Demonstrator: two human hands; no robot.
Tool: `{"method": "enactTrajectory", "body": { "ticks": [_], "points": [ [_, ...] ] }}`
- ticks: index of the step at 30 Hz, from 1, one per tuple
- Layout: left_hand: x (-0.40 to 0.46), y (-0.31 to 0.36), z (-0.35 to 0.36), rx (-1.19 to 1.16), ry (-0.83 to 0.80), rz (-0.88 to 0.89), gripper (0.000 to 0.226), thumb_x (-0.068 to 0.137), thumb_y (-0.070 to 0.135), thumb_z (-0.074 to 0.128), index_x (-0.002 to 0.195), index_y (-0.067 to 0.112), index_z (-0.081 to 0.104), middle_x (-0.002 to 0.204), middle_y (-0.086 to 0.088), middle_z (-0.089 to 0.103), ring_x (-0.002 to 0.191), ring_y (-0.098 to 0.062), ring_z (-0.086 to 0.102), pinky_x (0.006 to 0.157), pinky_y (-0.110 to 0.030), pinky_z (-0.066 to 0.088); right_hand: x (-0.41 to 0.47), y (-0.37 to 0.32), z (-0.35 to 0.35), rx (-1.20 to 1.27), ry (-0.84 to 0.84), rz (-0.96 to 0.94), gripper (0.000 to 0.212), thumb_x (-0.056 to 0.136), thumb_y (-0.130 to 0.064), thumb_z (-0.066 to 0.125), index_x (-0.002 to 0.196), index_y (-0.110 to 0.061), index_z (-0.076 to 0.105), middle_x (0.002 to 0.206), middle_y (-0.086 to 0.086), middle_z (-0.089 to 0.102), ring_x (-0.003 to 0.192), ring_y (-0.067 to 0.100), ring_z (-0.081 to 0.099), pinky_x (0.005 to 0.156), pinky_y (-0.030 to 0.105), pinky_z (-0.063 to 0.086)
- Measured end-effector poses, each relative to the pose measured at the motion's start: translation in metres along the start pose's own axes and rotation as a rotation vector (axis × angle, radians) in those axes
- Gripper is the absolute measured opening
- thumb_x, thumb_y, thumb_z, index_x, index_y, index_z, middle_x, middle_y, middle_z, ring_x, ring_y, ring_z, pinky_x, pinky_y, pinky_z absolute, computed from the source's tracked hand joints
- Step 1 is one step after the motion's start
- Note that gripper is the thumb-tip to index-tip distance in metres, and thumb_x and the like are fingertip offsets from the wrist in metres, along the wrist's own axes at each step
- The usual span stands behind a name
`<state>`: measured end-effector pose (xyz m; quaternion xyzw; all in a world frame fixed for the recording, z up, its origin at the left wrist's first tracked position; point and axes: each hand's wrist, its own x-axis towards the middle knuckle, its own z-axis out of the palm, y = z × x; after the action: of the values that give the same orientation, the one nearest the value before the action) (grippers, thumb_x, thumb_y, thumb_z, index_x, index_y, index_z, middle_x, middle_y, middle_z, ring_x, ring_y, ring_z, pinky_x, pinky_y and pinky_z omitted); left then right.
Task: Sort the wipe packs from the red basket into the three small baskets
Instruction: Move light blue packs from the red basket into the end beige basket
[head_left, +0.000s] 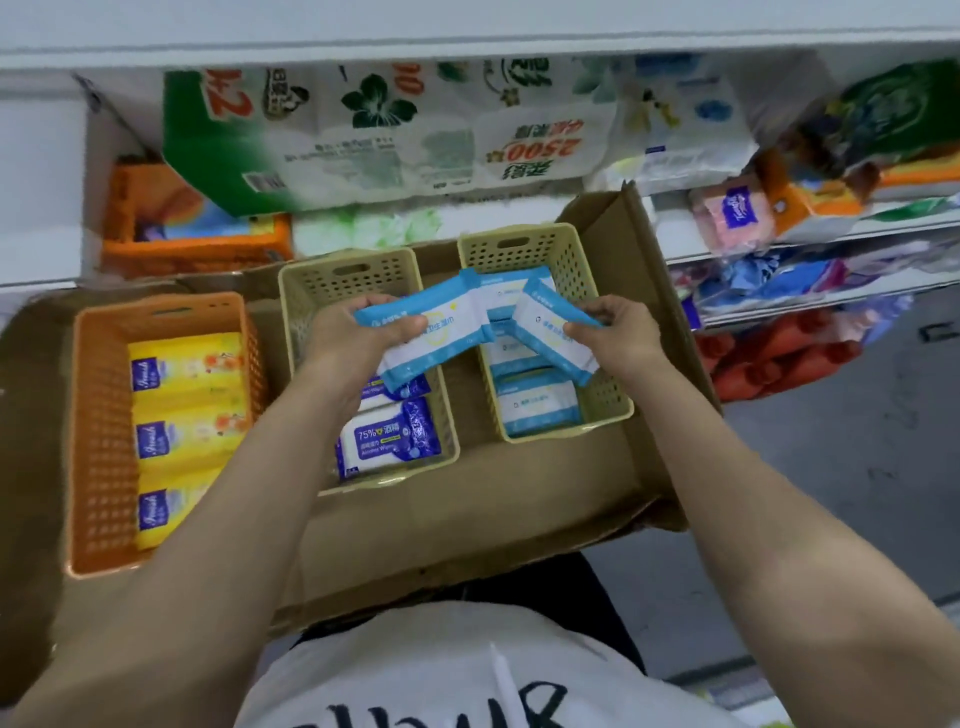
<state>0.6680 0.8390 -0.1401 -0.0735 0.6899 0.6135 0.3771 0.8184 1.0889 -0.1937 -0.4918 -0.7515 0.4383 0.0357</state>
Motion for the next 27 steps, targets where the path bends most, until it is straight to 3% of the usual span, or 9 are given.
{"method": "enactTrajectory", "body": {
  "ticks": [4,9,12,14,17,21,27],
  "points": [
    [0.011,-0.004,-0.009,-0.024,0.034,-0.076,0.045,0.07,0.008,0.085,0.11,0.005,0.064,0.101,-0.014,0.075,0.09,-0.028,0.074,0.084,-0.046,0.059,0.029,0.002,0.017,-0.113,-0.135,0.008,0.034,0.08,-0.022,0.081,0.111,-0.016,0.07,0.106,-0.002,0.066,0.095,0.013,0.063,0.086,0.029,0.054],
    [0.019,-0.01,-0.011,-0.062,0.132,-0.062,0.048,0.059,0.018,0.088,0.101,0.011,0.067,0.094,-0.007,0.077,0.086,-0.023,0.075,0.073,-0.038,0.061,0.066,0.002,0.039,-0.29,-0.305,-0.092,0.035,0.084,-0.022,0.078,0.117,-0.016,0.068,0.121,-0.001,0.057,0.109,0.014,0.053,0.091,0.026,0.045],
    [0.019,-0.018,-0.005,-0.067,0.157,-0.075,0.052,0.061,0.018,0.088,0.107,0.007,0.068,0.097,-0.008,0.077,0.089,-0.024,0.075,0.081,-0.043,0.06,0.081,0.001,0.049,-0.346,-0.381,-0.141,0.04,0.085,-0.022,0.077,0.122,-0.012,0.066,0.135,0.005,0.057,0.124,0.022,0.053,0.101,0.028,0.043],
    [0.019,-0.024,0.0,-0.077,0.182,-0.108,0.055,0.061,0.02,0.088,0.11,0.007,0.067,0.1,-0.01,0.076,0.09,-0.025,0.074,0.084,-0.046,0.058,0.089,0.0,0.051,-0.374,-0.428,-0.134,0.043,0.084,-0.024,0.078,0.124,-0.013,0.066,0.133,0.004,0.057,0.118,0.02,0.055,0.095,0.025,0.048],
    [0.02,-0.029,0.009,-0.075,0.218,-0.124,0.05,0.067,0.017,0.088,0.111,0.008,0.067,0.102,-0.008,0.075,0.09,-0.023,0.074,0.081,-0.042,0.06,0.094,0.001,0.048,-0.458,-0.575,-0.13,0.046,0.081,-0.028,0.081,0.122,-0.015,0.067,0.122,0.001,0.061,0.096,0.012,0.058,0.068,0.014,0.048],
    [0.021,-0.033,0.025,-0.088,0.233,-0.099,0.041,0.069,0.011,0.086,0.105,0.005,0.068,0.098,-0.009,0.076,0.087,-0.021,0.075,0.072,-0.032,0.06,0.087,0.011,0.045,-0.69,-0.706,-0.179,0.041,0.078,-0.029,0.082,0.116,-0.02,0.067,0.118,0.0,0.065,0.095,0.011,0.058,0.078,0.023,0.047],
    [0.016,-0.033,0.04,-0.069,0.263,-0.094,0.038,0.072,0.01,0.085,0.106,0.004,0.069,0.096,-0.007,0.076,0.084,-0.018,0.075,0.067,-0.028,0.06,0.079,-0.006,0.037,-0.895,-0.698,-0.311,0.043,0.082,-0.027,0.078,0.122,-0.02,0.066,0.123,0.0,0.064,0.099,0.015,0.059,0.074,0.024,0.048]
  ]
}}
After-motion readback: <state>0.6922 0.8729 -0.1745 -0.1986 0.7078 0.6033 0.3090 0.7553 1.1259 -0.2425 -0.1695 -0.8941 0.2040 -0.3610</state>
